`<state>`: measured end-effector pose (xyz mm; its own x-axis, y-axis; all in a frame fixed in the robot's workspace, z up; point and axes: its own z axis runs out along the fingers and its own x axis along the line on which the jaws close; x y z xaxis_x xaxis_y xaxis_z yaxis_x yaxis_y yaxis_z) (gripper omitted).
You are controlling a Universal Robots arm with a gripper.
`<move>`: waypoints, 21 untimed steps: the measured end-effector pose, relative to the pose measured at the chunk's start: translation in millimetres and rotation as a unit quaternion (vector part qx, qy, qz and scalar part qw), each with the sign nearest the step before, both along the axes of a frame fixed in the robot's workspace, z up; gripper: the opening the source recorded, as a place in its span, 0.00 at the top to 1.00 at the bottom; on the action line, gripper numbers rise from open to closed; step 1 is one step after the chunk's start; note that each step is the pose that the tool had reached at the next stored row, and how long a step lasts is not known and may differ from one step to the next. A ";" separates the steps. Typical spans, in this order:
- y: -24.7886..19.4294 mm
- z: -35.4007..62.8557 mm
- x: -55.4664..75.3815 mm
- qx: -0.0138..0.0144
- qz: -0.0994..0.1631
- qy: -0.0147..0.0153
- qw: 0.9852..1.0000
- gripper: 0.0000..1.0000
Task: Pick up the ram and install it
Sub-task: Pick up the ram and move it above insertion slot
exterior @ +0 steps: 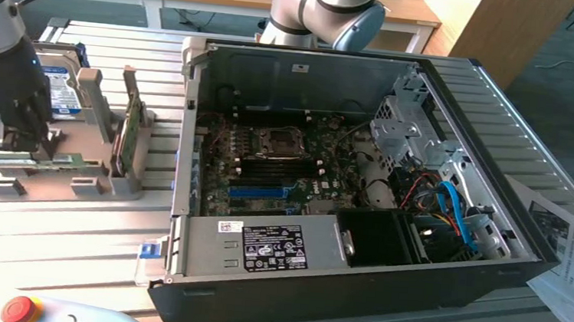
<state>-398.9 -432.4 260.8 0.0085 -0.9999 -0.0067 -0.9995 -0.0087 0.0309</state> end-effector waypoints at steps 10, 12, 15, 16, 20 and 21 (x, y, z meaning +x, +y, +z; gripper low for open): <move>0.0 51.3 0.1 0.000 0.000 0.001 1.000 0.88; 0.0 55.6 0.1 0.000 0.000 0.001 1.000 0.88; 0.0 62.3 0.1 0.000 0.000 0.001 1.000 0.88; 0.0 64.6 0.1 0.000 0.000 0.001 1.000 0.88; 0.0 73.7 0.1 0.000 0.000 0.001 1.000 0.88; 0.0 75.9 0.1 0.000 0.000 0.001 1.000 0.88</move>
<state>-398.8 -432.4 336.7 0.0085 -0.9999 -0.0066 -0.9994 -0.0087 0.0338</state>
